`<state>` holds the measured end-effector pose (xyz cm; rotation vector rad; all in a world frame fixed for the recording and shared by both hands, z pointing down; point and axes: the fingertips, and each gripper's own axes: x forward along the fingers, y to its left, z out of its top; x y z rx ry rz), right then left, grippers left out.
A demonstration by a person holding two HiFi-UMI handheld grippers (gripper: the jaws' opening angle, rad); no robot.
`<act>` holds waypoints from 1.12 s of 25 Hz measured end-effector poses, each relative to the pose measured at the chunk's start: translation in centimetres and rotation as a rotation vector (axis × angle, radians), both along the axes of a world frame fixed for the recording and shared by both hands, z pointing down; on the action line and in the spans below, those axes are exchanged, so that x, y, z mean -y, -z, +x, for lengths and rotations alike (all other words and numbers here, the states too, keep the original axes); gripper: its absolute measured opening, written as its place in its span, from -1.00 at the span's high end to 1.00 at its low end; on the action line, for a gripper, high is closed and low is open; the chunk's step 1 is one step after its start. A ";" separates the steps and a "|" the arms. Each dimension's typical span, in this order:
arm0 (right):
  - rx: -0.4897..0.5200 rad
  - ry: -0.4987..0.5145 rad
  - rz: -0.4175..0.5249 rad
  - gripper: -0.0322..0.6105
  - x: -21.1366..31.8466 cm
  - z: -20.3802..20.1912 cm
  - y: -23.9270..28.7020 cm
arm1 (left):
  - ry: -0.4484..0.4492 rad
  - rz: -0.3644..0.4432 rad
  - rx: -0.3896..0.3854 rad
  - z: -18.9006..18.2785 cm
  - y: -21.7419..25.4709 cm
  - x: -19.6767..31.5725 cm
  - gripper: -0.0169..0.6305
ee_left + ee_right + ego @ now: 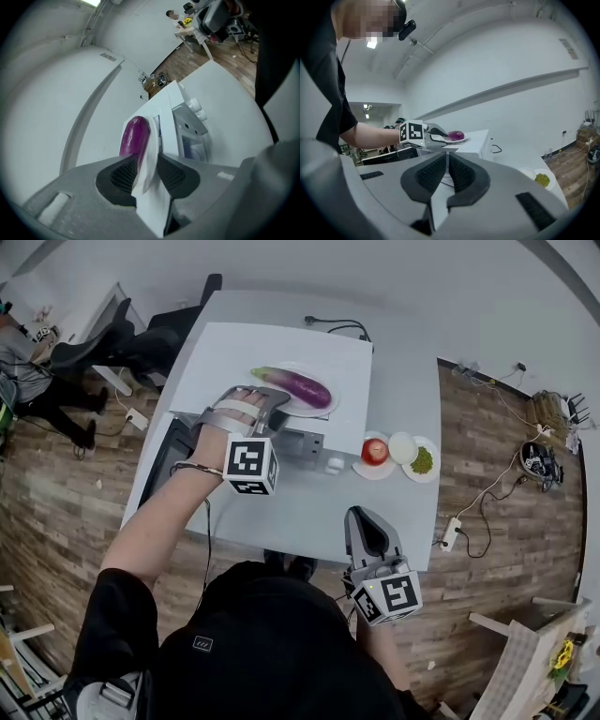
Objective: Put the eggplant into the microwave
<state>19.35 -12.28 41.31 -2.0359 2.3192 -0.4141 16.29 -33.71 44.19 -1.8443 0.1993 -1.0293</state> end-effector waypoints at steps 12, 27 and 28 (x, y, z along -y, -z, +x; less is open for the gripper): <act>-0.003 0.006 -0.010 0.82 -1.1 -0.3 0.0 | -0.008 0.067 0.040 -0.1 -0.8 -1.3 0.85; 0.001 0.033 -0.016 0.82 -2.8 -1.3 -0.4 | -0.008 0.116 0.065 -1.6 -2.3 -3.8 0.69; 0.002 0.030 -0.018 0.82 -2.9 -1.3 -0.5 | -0.004 0.114 0.070 -1.6 -2.5 -3.8 0.65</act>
